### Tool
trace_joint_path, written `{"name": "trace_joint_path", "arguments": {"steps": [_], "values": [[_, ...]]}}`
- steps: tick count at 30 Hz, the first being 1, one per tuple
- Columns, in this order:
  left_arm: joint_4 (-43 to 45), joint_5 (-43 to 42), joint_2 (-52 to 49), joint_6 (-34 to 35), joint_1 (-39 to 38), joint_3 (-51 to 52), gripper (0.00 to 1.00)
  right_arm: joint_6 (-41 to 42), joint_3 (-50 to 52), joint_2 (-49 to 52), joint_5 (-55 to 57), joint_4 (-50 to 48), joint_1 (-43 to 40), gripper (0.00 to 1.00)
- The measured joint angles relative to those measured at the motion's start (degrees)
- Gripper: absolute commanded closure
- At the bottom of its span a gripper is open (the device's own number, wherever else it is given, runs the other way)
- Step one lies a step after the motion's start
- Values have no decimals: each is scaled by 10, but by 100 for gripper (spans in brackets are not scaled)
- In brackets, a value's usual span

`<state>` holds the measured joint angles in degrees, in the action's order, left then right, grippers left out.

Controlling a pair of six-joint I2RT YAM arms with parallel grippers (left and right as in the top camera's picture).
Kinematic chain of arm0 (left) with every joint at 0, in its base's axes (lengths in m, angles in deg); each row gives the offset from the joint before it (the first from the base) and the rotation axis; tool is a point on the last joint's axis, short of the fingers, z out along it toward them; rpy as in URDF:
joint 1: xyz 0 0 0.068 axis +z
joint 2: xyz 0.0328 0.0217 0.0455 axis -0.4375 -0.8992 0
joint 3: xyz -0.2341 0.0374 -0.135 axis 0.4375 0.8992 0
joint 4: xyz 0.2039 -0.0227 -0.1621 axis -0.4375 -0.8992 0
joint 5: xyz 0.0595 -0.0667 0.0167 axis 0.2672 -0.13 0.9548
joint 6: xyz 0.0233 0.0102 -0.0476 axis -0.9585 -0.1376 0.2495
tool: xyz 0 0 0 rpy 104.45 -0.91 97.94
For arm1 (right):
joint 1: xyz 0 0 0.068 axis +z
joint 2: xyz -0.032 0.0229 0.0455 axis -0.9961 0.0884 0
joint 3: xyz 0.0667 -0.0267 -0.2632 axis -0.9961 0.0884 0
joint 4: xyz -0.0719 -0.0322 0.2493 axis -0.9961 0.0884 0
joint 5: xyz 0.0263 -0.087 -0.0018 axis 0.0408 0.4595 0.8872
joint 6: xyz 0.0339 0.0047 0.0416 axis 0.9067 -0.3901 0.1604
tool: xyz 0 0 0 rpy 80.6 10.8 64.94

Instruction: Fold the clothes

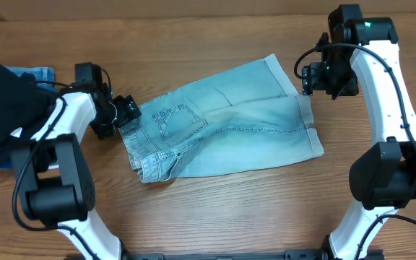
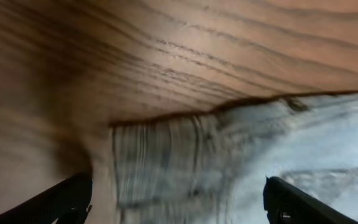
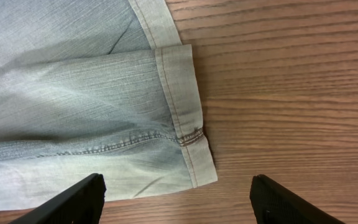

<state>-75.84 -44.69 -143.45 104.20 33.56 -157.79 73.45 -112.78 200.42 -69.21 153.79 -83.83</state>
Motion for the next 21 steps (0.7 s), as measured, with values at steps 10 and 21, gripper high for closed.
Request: {"name": "trace_joint_path", "arguments": {"steps": [10,21], "values": [[111,-40,-35,-37,0,-11,96,0,0,0,0,1,0,29],[28,-69,-53,-39,23,-396,27,0,0,0,-24,-62,0,20]]}}
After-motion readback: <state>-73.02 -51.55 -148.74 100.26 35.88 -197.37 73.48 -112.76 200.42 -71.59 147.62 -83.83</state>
